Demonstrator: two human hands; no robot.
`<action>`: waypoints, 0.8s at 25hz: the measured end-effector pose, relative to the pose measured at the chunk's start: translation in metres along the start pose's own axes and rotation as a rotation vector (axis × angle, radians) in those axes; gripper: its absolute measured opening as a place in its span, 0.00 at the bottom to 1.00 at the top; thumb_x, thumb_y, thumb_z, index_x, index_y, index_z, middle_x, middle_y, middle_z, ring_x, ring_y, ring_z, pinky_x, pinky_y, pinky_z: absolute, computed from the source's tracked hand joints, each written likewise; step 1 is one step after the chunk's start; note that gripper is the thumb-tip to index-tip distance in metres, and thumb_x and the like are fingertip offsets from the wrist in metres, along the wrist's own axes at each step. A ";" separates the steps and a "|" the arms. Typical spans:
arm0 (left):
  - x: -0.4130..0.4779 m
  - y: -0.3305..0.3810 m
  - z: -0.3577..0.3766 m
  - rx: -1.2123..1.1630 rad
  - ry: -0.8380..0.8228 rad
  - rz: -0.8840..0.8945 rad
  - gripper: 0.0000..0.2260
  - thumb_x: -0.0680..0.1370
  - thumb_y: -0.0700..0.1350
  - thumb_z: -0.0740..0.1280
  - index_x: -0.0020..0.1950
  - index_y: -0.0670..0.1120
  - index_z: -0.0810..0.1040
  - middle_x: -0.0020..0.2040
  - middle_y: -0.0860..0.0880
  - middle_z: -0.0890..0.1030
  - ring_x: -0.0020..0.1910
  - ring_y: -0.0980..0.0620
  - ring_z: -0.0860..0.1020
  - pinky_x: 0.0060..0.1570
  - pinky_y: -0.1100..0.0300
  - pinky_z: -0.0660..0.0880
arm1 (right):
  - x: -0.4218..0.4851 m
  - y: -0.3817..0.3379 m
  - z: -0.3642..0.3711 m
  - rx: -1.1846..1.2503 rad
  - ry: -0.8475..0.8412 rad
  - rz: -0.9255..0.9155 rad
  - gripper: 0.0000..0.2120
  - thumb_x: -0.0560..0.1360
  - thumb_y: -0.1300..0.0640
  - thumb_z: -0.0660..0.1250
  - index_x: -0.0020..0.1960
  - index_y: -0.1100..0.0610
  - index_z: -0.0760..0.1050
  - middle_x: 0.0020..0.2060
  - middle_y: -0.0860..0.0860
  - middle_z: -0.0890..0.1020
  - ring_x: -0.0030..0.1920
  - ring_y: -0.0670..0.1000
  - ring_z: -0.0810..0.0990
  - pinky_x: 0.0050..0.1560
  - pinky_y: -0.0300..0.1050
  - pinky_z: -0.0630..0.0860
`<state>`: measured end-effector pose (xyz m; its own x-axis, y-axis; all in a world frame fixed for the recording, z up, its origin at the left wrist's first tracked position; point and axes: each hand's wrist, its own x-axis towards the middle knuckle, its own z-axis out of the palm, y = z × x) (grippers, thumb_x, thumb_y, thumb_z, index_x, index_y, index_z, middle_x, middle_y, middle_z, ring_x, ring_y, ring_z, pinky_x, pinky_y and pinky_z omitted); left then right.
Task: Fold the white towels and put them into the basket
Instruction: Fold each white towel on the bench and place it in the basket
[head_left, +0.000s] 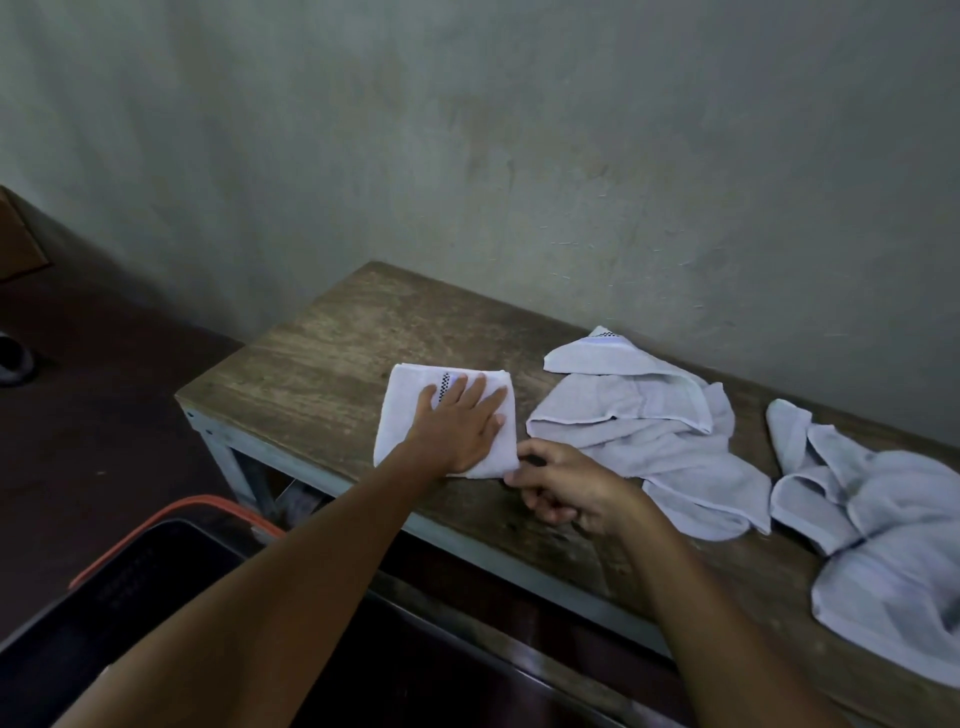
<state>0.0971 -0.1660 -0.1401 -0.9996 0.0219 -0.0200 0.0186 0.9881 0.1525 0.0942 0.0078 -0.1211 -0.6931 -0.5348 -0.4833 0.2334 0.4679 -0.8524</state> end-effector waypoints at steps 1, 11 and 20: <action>0.000 0.000 0.001 -0.002 0.003 -0.006 0.22 0.82 0.55 0.45 0.77 0.55 0.48 0.78 0.50 0.50 0.77 0.48 0.48 0.72 0.43 0.47 | -0.001 0.000 0.000 -0.050 -0.005 -0.012 0.11 0.75 0.59 0.66 0.57 0.51 0.75 0.27 0.53 0.77 0.20 0.47 0.70 0.18 0.35 0.59; 0.013 -0.007 -0.003 -0.299 -0.013 -0.075 0.20 0.82 0.53 0.45 0.75 0.56 0.55 0.77 0.53 0.55 0.76 0.54 0.50 0.72 0.47 0.45 | 0.011 0.006 0.017 -0.265 0.426 -0.483 0.09 0.70 0.62 0.71 0.51 0.56 0.80 0.45 0.49 0.75 0.35 0.38 0.71 0.38 0.29 0.68; 0.009 -0.009 0.001 -0.258 0.008 -0.057 0.21 0.82 0.53 0.45 0.76 0.54 0.55 0.77 0.54 0.54 0.76 0.55 0.48 0.72 0.48 0.43 | 0.007 0.003 0.013 -0.231 0.340 -0.329 0.11 0.72 0.56 0.70 0.54 0.49 0.80 0.38 0.47 0.79 0.37 0.43 0.76 0.40 0.37 0.71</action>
<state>0.0883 -0.1748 -0.1427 -0.9990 -0.0349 -0.0278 -0.0431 0.9164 0.3979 0.0992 -0.0033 -0.1296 -0.8955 -0.4391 -0.0725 -0.1639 0.4768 -0.8636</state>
